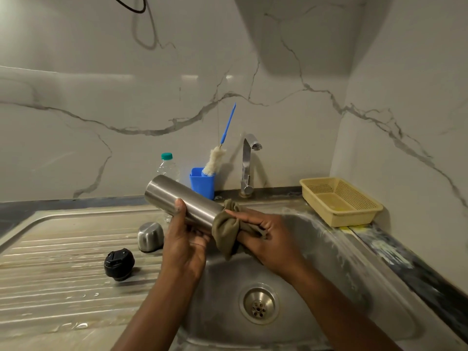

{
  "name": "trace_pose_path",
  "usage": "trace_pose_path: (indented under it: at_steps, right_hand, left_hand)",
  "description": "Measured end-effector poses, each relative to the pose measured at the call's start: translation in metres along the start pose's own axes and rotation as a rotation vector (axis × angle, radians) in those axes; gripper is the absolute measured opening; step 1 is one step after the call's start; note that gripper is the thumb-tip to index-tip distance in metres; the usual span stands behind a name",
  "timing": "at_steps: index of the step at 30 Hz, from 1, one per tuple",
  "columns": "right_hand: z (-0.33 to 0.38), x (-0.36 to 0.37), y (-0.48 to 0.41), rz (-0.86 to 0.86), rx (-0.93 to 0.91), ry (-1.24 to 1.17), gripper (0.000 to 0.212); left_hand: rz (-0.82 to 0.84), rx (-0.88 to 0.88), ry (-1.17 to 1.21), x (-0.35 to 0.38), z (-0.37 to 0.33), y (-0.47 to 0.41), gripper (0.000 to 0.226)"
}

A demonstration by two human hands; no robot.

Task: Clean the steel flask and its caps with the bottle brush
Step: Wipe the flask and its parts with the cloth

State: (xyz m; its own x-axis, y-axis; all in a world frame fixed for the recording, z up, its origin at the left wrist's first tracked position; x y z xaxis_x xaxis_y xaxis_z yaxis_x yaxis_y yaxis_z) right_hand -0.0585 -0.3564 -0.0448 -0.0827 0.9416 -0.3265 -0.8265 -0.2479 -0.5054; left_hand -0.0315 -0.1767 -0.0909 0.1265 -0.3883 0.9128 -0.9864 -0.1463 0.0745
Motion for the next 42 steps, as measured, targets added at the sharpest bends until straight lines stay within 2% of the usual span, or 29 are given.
trace_pose_path:
  at_steps: [2, 4, 8, 11, 13, 15, 17, 19, 21, 23, 28, 33, 36, 40, 42]
  right_hand:
    - [-0.001, 0.002, -0.001, 0.04, 0.006, 0.093, 0.046]
    - [-0.004, -0.001, -0.002, 0.052, 0.045, 0.132, 0.05]
    - [-0.009, -0.002, -0.001, 0.058, 0.09, 0.05, 0.054]
    - [-0.006, -0.006, -0.002, 0.008, 0.072, 0.07, 0.052]
    - [-0.005, -0.015, -0.003, -0.078, 0.019, 0.157, 0.037]
    - [-0.005, -0.02, -0.002, -0.105, -0.023, 0.187, 0.018]
    - [-0.004, -0.018, 0.001, -0.081, -0.036, 0.172, 0.014]
    - [-0.004, -0.009, 0.001, -0.033, -0.04, 0.154, 0.026]
    - [-0.005, 0.003, 0.001, 0.016, -0.026, 0.15, 0.049]
    - [-0.004, 0.009, 0.0, 0.044, -0.02, 0.147, 0.059]
    - [-0.002, -0.003, -0.003, -0.053, -0.045, 0.096, 0.065]
    - [-0.001, -0.024, -0.006, -0.174, 0.03, -0.148, 0.069]
    - [-0.003, -0.024, -0.006, -0.184, 0.058, -0.121, 0.068]
    - [-0.014, -0.012, -0.002, -0.135, 0.108, 0.053, 0.036]
    - [-0.014, -0.002, -0.001, -0.049, 0.105, 0.136, 0.045]
  left_hand:
    - [0.047, -0.03, -0.083, 0.002, 0.005, 0.001, 0.076]
    - [0.132, -0.023, -0.248, 0.01, 0.011, 0.007, 0.061]
    - [0.258, -0.039, -0.461, 0.022, 0.021, 0.017, 0.049]
    - [0.226, -0.069, -0.445, 0.02, 0.02, 0.017, 0.052]
    - [0.182, -0.09, -0.399, 0.015, 0.021, 0.014, 0.054]
    - [0.152, -0.086, -0.345, 0.013, 0.019, 0.013, 0.071]
    - [0.149, -0.077, -0.309, 0.014, 0.016, 0.011, 0.082]
    - [0.174, -0.084, -0.309, 0.015, 0.014, 0.01, 0.079]
    - [0.208, -0.103, -0.36, 0.016, 0.015, 0.012, 0.066]
    - [0.268, -0.121, -0.442, 0.018, 0.022, 0.016, 0.052]
    - [0.402, -0.13, -0.612, 0.024, 0.035, 0.025, 0.045]
    - [0.456, -0.177, -0.72, 0.024, 0.038, 0.029, 0.049]
    - [0.456, -0.191, -0.722, 0.024, 0.04, 0.032, 0.047]
    - [0.348, -0.131, -0.549, 0.026, 0.034, 0.029, 0.042]
    - [0.261, -0.138, -0.432, 0.02, 0.026, 0.018, 0.046]
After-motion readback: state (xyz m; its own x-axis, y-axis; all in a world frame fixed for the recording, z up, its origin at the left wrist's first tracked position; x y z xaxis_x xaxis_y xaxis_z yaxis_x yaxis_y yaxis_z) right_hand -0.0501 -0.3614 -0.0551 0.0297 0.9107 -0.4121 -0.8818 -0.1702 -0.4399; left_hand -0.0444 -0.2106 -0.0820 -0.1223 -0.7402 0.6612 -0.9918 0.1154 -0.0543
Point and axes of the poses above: each hand's wrist, its own y-axis away from the middle knuckle, its own x-axis out of the palm, z = x × y, the point moved 6 cm from there along -y, towards the middle knuckle, and after that the axes turned 5 degrees about y, right-handed, at the moved point
